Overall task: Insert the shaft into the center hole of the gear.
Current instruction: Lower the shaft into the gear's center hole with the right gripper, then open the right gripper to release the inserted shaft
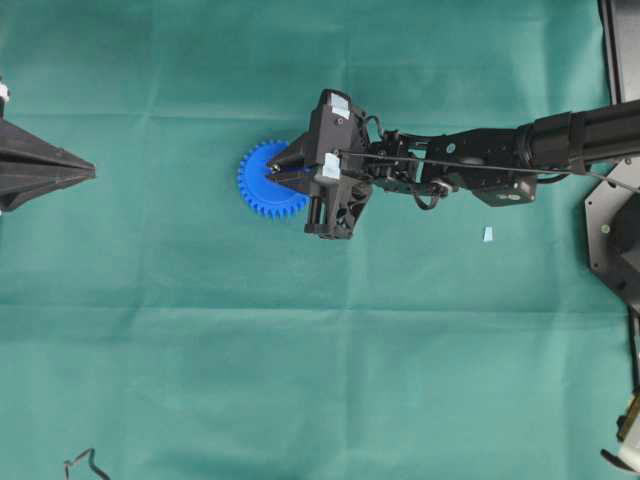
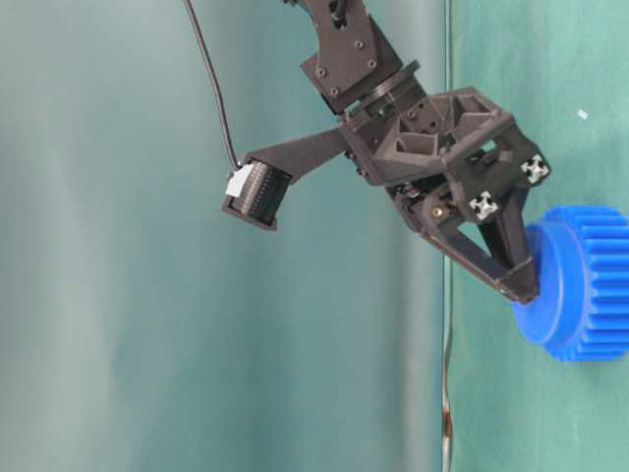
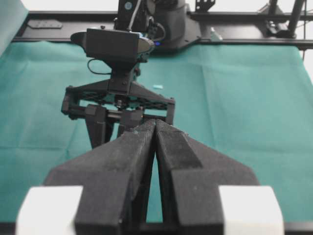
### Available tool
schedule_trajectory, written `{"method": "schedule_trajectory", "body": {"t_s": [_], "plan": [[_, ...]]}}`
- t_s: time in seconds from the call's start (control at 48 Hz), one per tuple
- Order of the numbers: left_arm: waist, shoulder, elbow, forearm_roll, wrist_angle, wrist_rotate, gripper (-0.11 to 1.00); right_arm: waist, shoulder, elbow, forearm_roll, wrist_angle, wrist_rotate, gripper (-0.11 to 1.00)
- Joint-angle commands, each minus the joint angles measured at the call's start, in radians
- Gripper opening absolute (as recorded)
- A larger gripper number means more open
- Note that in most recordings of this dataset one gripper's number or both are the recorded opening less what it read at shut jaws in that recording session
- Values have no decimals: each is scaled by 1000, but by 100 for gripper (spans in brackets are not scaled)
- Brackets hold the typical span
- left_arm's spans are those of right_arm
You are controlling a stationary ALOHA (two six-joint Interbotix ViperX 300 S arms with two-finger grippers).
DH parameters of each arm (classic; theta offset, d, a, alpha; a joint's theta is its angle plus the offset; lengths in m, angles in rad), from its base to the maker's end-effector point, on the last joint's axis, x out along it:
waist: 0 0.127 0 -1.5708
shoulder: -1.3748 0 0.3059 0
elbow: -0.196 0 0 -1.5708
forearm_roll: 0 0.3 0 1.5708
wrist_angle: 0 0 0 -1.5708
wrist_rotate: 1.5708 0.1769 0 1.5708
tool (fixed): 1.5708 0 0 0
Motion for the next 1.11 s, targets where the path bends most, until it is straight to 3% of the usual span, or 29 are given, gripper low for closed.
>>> {"method": "schedule_trajectory", "body": {"t_s": [0.0, 0.396, 0.48, 0.605, 0.688, 0.876, 1.084], "plan": [[0, 6, -20, 2, -5, 0, 0, -2, -9, -14, 2, -6, -2, 16], [0, 6, -20, 2, 5, 0, 0, -2, -9, -14, 0, -14, -2, 19], [0, 5, -20, 2, 5, 0, 0, -2, -9, -15, 2, -20, -2, 37], [0, 5, -20, 2, 5, -2, 0, -2, -9, -15, 2, -28, -2, 74], [2, 5, -20, 2, 5, -2, 0, -2, -11, -17, 2, -31, -2, 91], [2, 5, -21, 2, 5, -2, 0, -2, -54, -15, 0, -26, -6, 84], [0, 5, -21, 3, 5, -2, 0, 0, -169, 14, -6, -15, -14, 84]]}}
